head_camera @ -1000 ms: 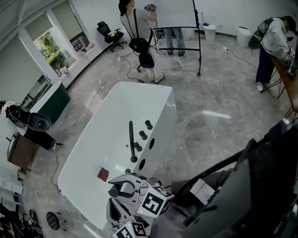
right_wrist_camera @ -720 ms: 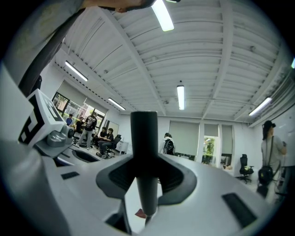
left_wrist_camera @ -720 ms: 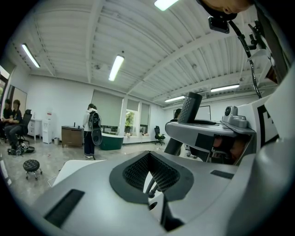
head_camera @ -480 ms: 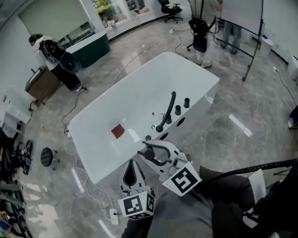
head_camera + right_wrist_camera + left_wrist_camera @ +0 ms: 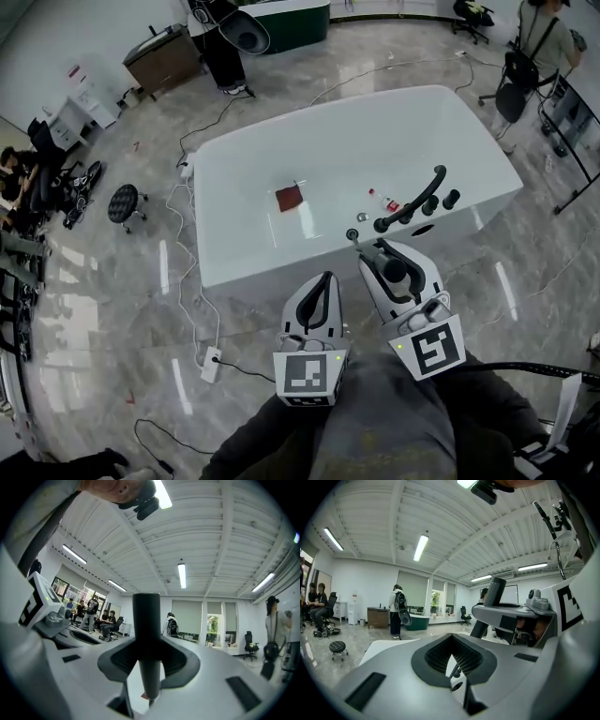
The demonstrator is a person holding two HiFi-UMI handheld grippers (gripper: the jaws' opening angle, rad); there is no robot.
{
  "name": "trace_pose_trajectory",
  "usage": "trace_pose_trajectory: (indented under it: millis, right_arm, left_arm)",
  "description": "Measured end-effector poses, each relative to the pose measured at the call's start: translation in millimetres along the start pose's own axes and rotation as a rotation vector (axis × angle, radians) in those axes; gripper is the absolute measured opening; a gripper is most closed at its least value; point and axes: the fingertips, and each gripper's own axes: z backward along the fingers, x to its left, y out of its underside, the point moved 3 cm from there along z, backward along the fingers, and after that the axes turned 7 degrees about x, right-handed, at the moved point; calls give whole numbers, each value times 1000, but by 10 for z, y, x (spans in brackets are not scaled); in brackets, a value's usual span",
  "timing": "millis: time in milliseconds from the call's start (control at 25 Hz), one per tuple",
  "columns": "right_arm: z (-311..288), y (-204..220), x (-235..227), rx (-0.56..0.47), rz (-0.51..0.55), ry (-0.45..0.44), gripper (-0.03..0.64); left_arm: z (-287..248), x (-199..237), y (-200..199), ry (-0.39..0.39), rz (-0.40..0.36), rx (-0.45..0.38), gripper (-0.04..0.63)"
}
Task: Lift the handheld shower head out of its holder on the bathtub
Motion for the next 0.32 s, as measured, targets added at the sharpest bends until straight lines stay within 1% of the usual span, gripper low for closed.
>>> trace_pose_trajectory:
  millis: [120,320]
  right_arm:
    - [-22,-11,-25,4,1,-4,133]
    - [-75,4,-130,-6,12,-4,133]
  left_arm:
    - [-1,7,-21,-4,3,6,3]
    - [-119,15,-22,-13,-2,-10,3]
